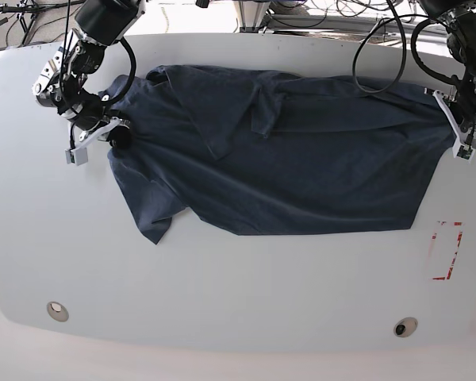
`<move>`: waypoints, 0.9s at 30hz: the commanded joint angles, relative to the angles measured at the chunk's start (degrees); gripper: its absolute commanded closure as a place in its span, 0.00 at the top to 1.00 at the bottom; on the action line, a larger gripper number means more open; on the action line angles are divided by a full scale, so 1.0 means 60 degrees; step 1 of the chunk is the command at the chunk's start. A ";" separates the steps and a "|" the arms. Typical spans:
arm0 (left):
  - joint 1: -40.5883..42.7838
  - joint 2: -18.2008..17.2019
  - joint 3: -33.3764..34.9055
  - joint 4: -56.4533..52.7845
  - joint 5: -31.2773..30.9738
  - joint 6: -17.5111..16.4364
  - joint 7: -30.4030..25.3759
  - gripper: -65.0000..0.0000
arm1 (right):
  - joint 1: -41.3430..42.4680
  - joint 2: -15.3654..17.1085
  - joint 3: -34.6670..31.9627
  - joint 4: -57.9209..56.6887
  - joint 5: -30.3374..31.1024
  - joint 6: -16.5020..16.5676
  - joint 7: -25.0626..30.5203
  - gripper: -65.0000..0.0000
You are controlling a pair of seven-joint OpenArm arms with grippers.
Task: Fold the T-shirt properly
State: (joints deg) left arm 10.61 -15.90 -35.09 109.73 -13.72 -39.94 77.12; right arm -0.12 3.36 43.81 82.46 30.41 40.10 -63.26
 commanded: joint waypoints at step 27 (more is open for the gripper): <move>-0.7358 0.0592 0.1079 0.0283 0.0081 -0.0009 0.0480 0.00 | 0.3881 0.2628 -0.1668 0.1415 -0.0871 -0.0016 -0.0848 0.00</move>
State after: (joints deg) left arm -30.20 -11.79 -29.39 110.65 -13.26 -39.92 81.03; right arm 19.09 15.88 34.39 90.85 24.32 39.99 -69.95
